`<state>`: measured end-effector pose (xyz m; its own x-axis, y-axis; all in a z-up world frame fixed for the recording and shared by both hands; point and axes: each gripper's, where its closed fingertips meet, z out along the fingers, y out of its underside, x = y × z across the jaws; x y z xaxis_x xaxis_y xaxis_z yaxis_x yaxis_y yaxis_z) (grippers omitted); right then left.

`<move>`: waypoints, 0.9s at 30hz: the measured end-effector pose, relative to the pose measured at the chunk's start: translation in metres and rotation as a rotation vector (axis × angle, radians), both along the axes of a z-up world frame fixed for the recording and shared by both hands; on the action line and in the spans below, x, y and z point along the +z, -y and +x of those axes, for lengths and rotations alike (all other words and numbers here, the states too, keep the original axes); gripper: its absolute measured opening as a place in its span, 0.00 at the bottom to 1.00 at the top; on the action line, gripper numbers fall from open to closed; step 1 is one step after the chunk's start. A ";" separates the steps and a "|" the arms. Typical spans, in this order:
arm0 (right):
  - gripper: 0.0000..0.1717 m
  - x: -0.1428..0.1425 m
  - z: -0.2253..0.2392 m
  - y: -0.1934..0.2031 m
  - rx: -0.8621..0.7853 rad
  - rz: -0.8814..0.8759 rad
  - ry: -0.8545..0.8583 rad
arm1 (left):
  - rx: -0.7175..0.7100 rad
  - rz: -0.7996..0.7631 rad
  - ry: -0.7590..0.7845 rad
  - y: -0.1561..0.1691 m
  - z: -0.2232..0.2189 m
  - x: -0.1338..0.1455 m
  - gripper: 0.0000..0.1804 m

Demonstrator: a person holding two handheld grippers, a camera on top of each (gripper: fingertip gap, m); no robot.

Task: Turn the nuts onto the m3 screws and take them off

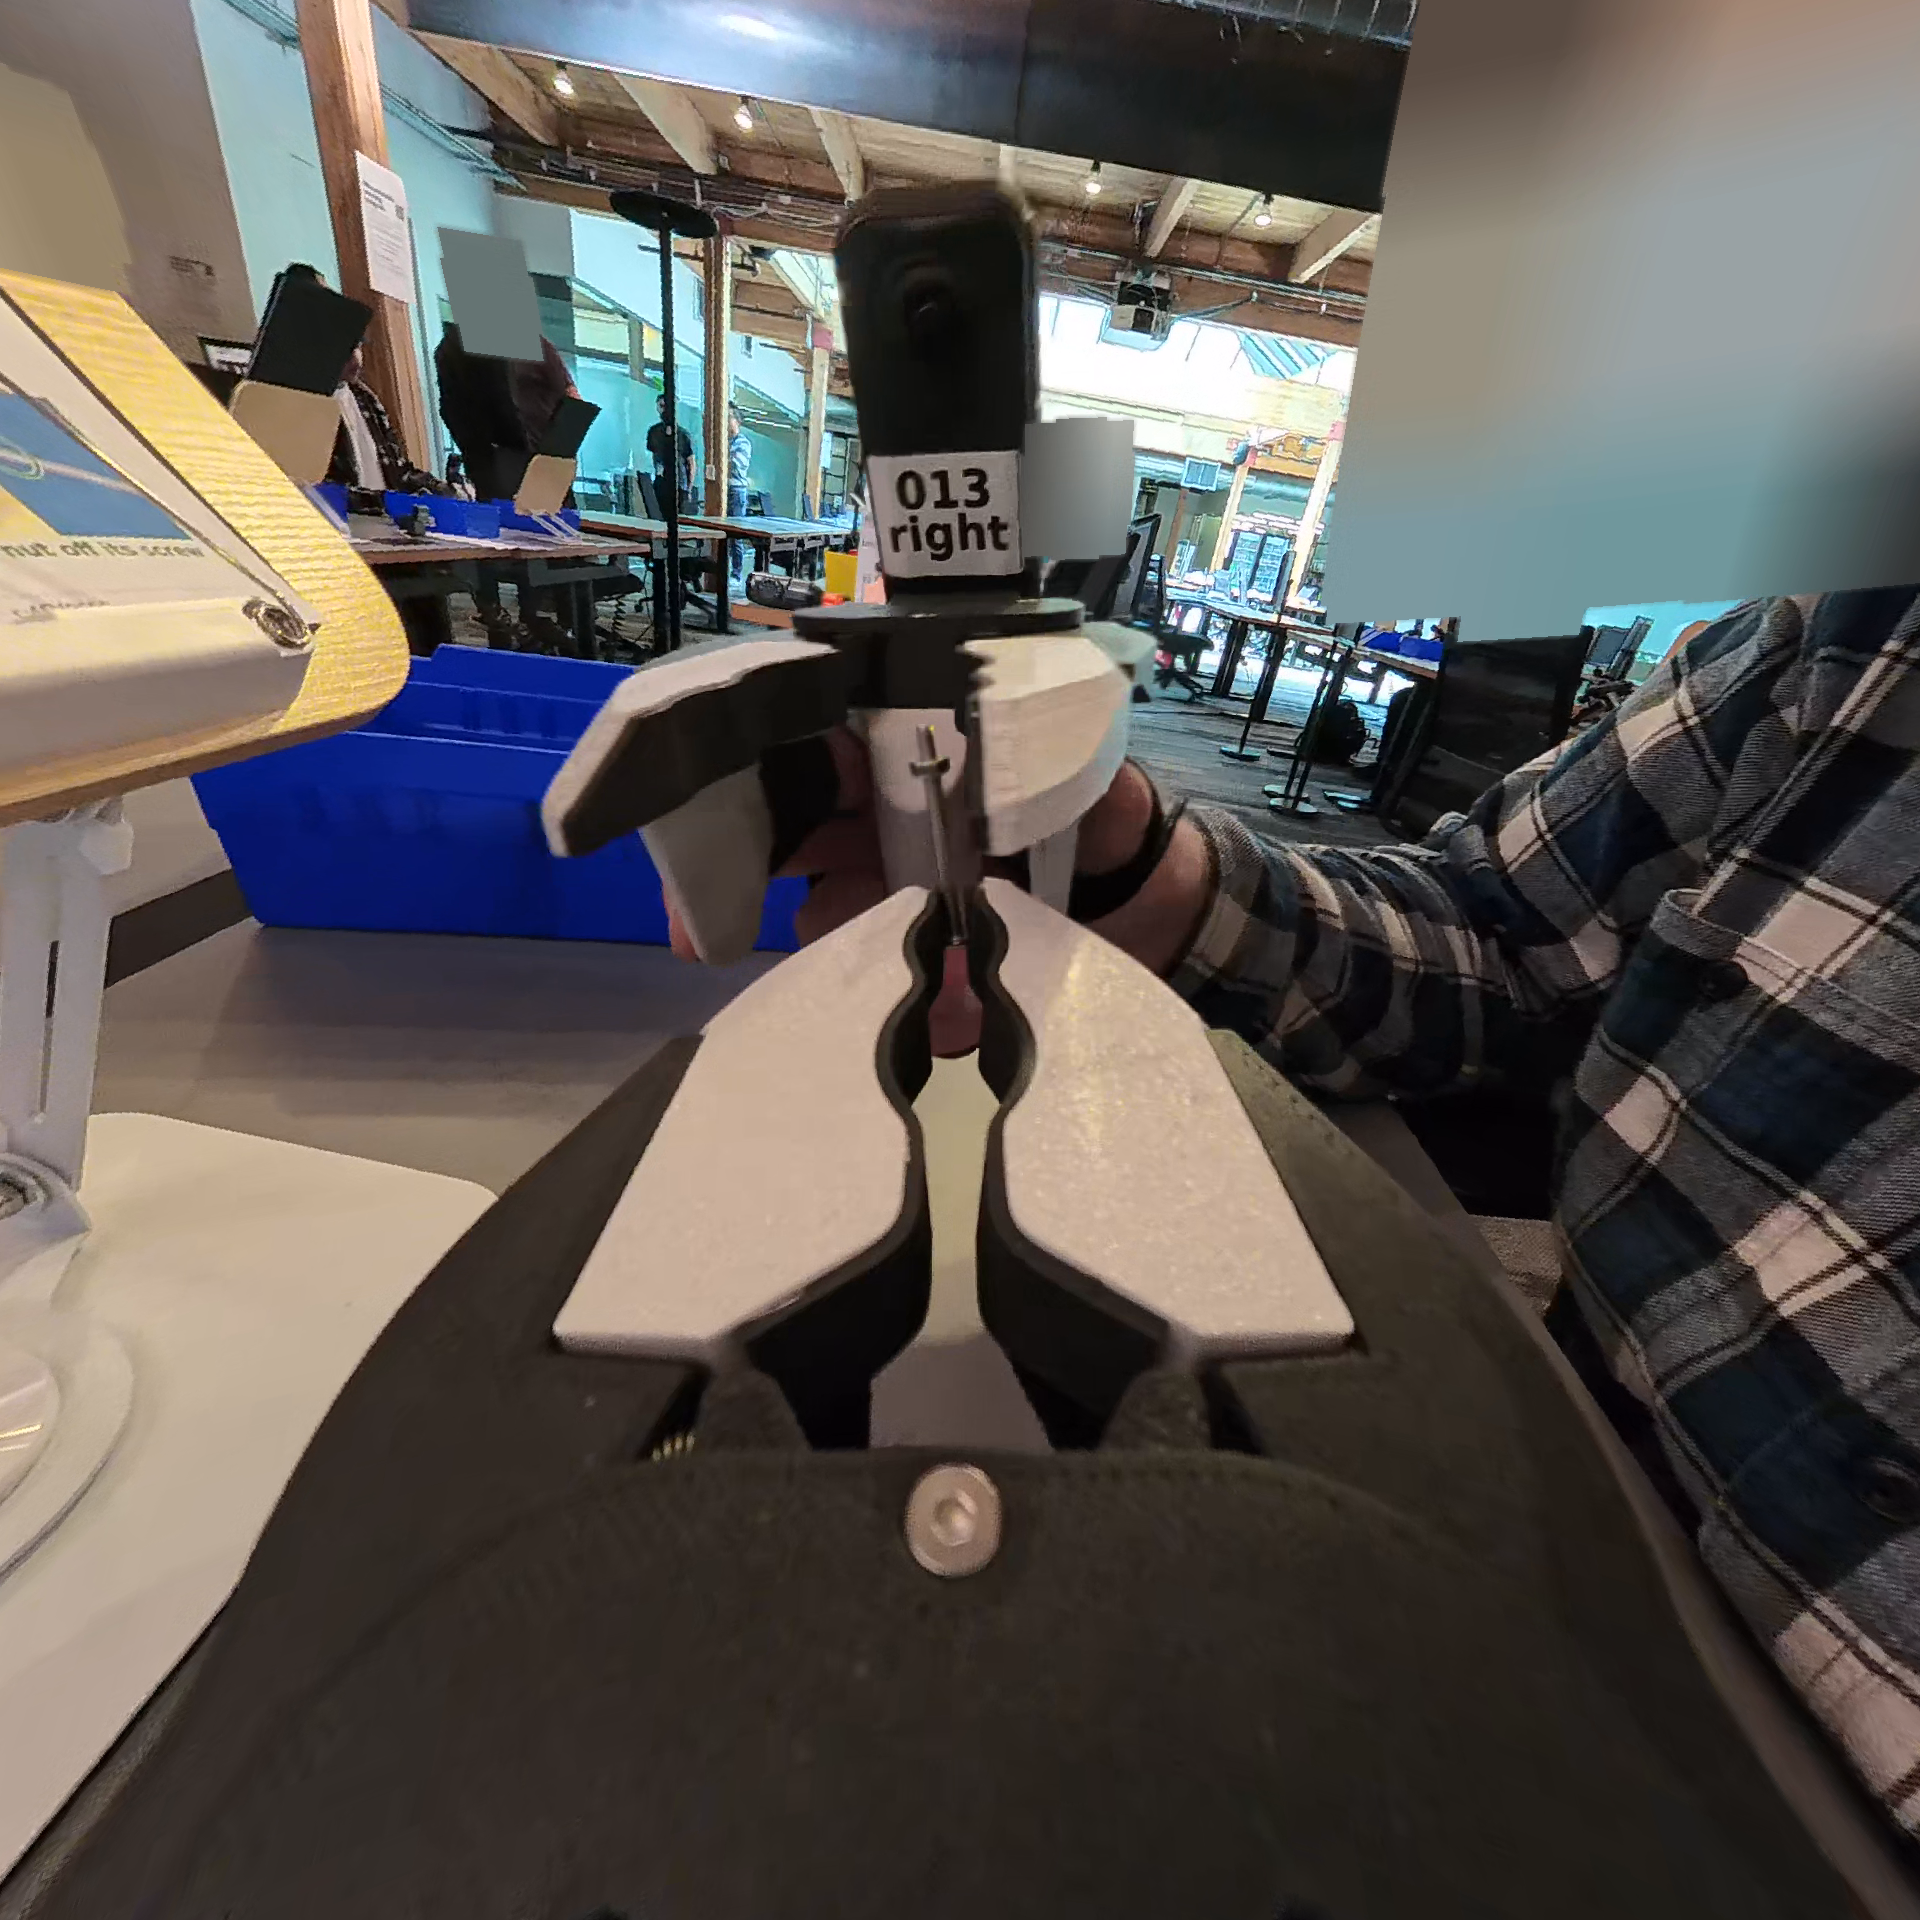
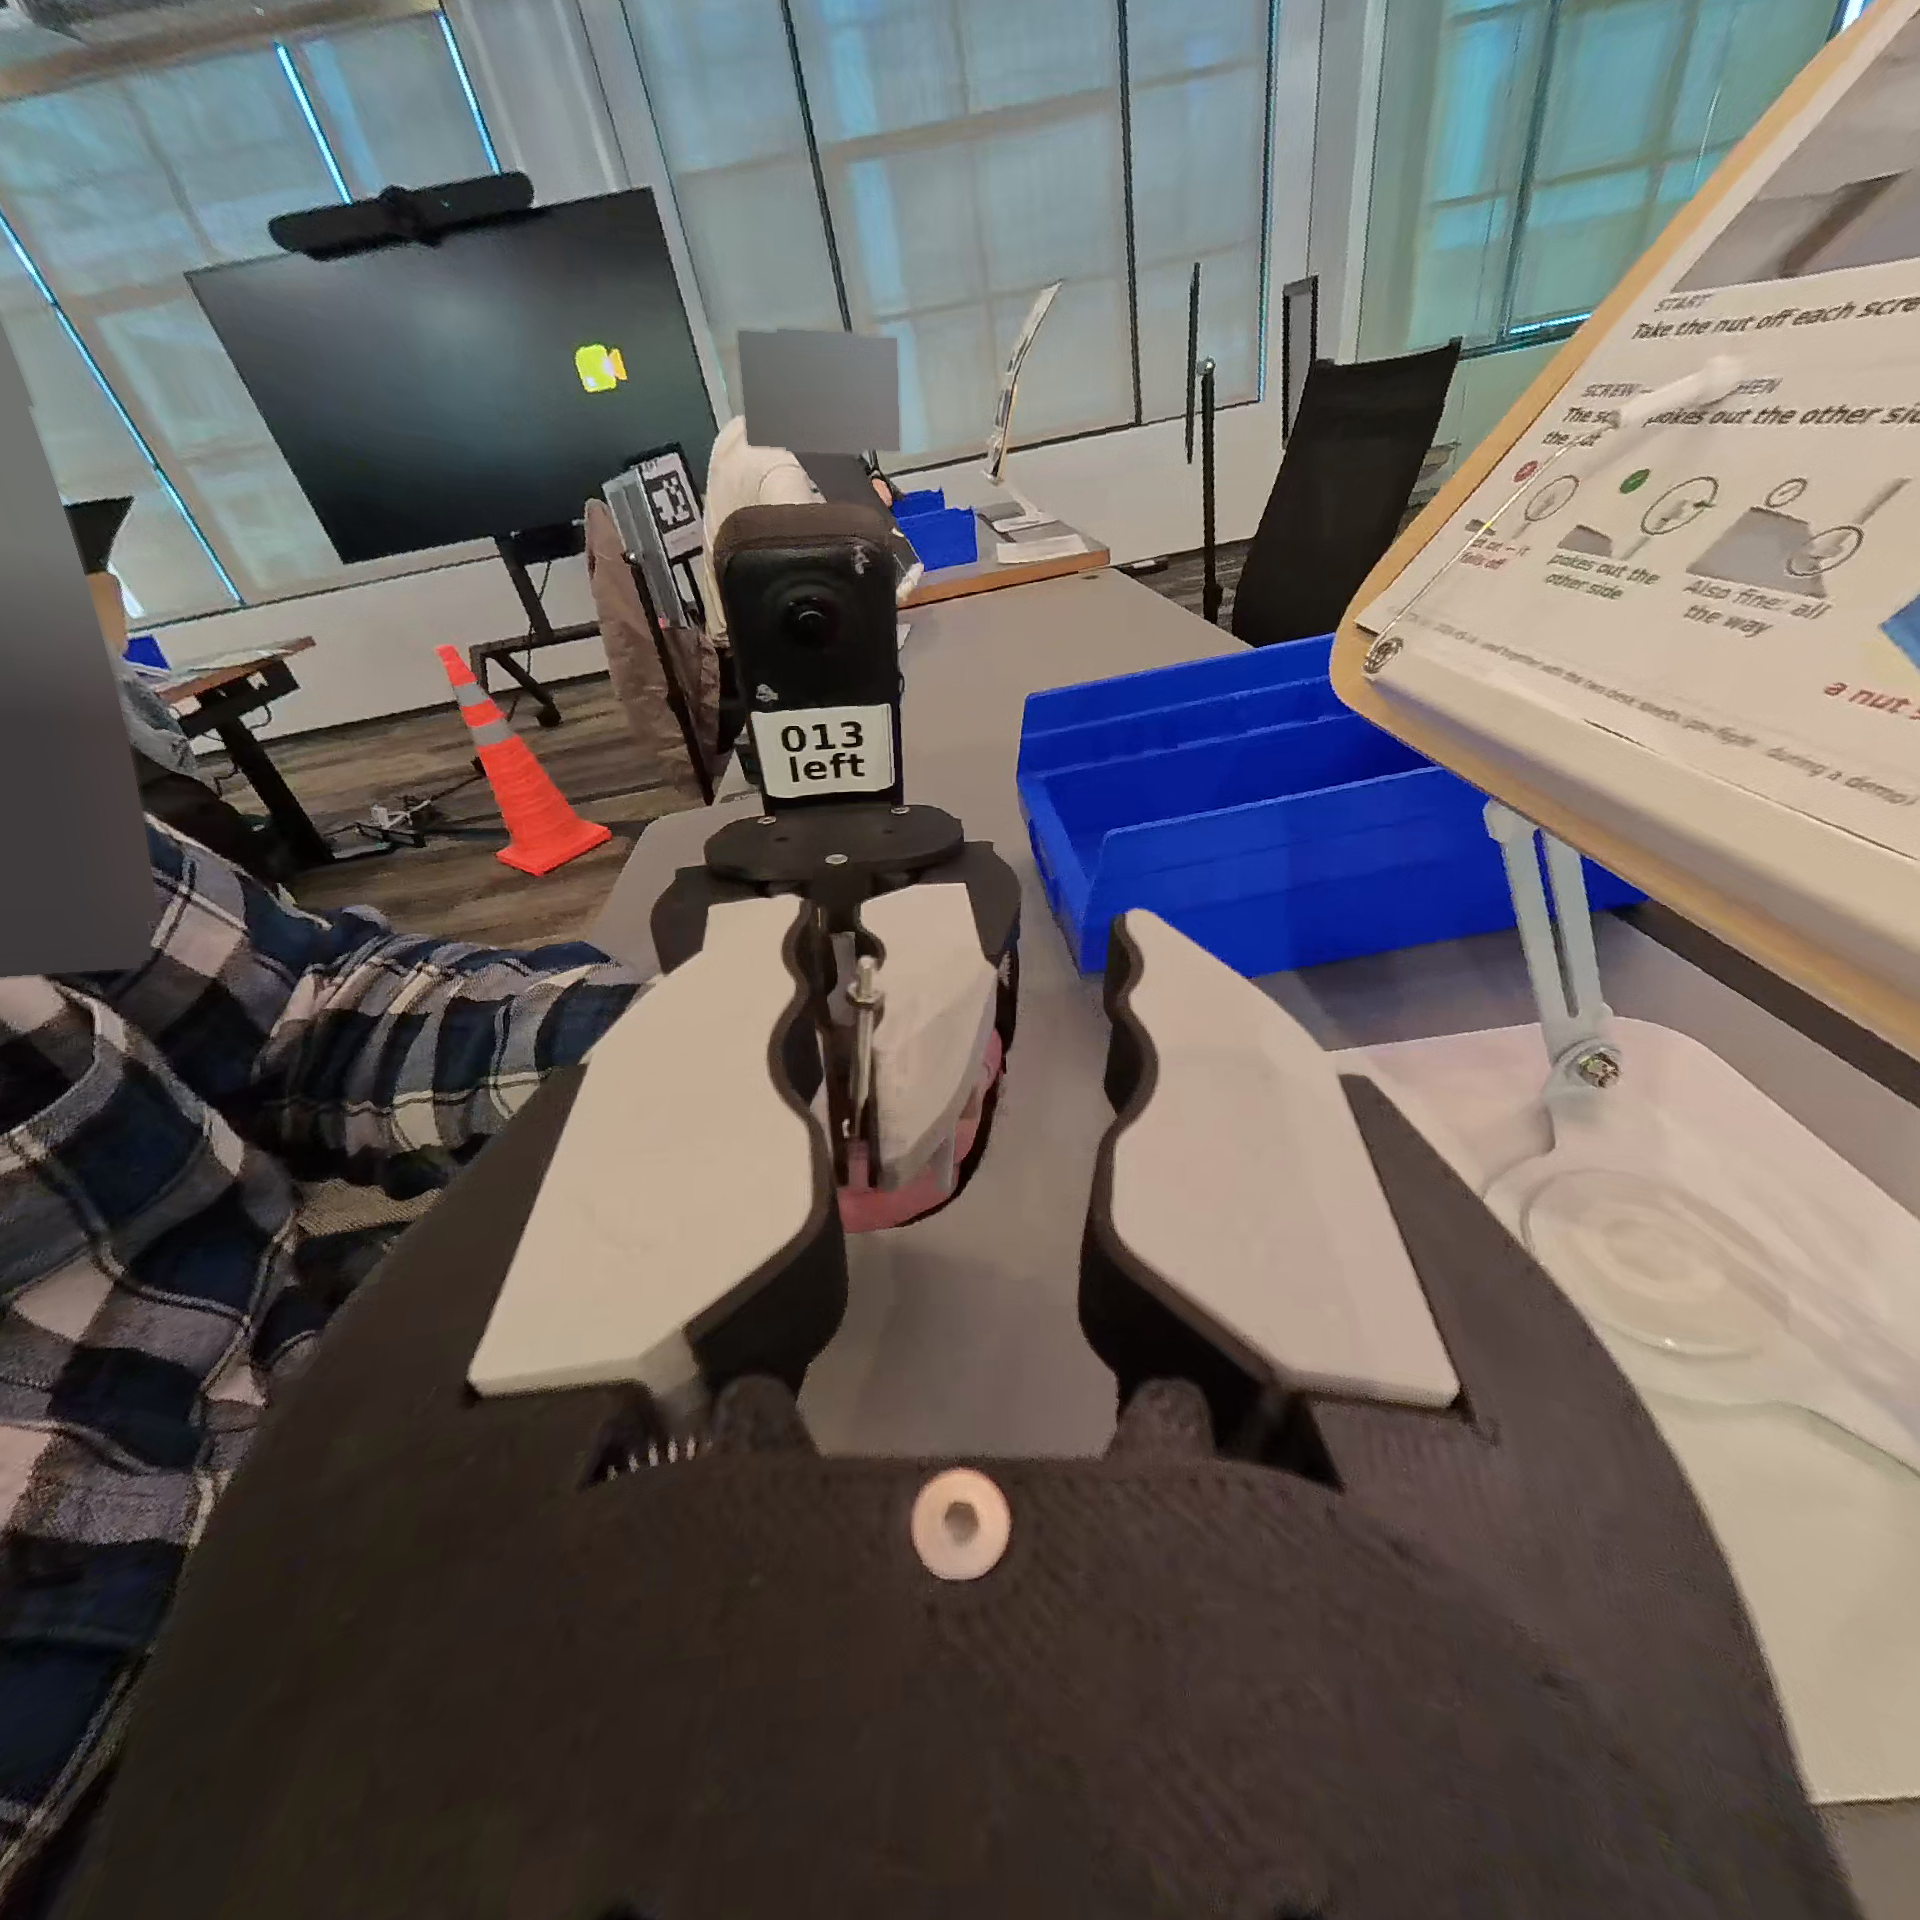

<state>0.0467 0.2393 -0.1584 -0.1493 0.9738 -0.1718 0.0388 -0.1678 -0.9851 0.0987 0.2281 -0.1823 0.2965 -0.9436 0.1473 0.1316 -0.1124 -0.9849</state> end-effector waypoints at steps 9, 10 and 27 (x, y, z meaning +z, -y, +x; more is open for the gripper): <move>0.30 0.002 0.008 -0.002 0.000 -0.035 -0.019 | -0.002 0.027 0.009 0.003 0.000 0.005 0.02; 0.30 0.002 0.010 -0.002 -0.001 -0.038 -0.021 | -0.001 0.029 0.010 0.004 -0.001 0.005 0.02; 0.32 0.012 0.014 0.005 0.030 -0.035 -0.066 | -0.013 0.027 0.004 0.005 0.002 0.003 0.02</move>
